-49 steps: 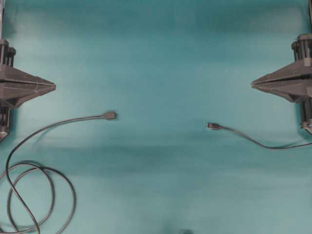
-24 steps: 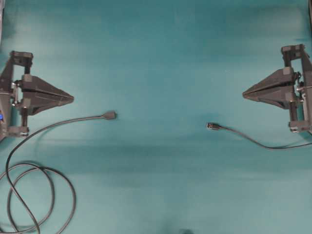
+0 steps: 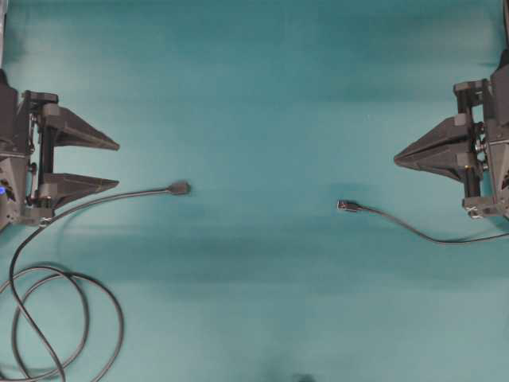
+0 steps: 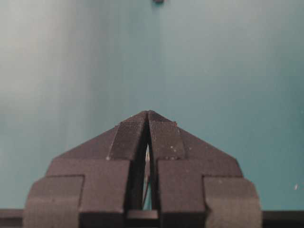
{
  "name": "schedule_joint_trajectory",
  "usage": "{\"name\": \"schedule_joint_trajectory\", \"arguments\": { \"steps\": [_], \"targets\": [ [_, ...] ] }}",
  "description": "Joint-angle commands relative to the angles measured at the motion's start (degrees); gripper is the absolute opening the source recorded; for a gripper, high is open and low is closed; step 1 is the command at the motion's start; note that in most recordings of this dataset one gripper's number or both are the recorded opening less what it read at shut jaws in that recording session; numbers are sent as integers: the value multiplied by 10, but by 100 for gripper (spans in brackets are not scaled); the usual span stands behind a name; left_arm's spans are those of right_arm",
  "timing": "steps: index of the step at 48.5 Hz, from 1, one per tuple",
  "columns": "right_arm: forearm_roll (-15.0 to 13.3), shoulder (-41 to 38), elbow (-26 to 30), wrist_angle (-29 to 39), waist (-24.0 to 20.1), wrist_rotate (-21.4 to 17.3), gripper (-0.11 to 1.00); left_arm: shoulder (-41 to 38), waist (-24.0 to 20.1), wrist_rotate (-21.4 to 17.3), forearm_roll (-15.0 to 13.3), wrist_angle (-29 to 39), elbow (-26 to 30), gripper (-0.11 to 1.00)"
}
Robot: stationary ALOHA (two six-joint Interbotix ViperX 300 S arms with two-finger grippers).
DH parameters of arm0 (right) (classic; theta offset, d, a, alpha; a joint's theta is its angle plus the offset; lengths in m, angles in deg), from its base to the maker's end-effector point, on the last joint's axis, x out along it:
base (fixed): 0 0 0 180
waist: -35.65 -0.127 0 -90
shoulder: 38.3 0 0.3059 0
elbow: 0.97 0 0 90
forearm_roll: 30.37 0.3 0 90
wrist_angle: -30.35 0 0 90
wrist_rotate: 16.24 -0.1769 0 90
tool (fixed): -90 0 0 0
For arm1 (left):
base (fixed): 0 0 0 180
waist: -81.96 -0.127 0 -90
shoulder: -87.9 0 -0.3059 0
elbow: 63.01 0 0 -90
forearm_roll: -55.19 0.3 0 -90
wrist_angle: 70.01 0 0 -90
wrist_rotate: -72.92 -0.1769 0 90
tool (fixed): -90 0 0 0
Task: Insert the USB using both arms.
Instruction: 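Move both open grippers down toward the two USB cable ends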
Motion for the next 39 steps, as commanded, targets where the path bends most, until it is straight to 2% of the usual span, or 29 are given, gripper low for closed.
{"name": "schedule_joint_trajectory", "arguments": {
  "steps": [1, 9, 25, 32, 35, 39],
  "targets": [
    [-1, -11, 15, 18, -2, -1, 0, -9, 1, 9, 1, 15, 6, 79],
    [-1, -62, 30, 76, -2, -9, 0, -34, 1, 8, 1, 25, 11, 80],
    [-1, -160, 39, 74, -2, -26, 0, -118, 1, 6, 1, 20, 18, 81],
    [0, -187, 51, 73, -3, -27, 0, -159, 1, 3, 1, -6, 25, 89],
    [0, -199, 54, 72, -4, -28, 5, -176, 1, 1, 1, -22, 27, 91],
    [0, -213, 59, 64, -8, -32, 23, -192, 1, 1, 4, -41, 27, 91]
  ]
}}
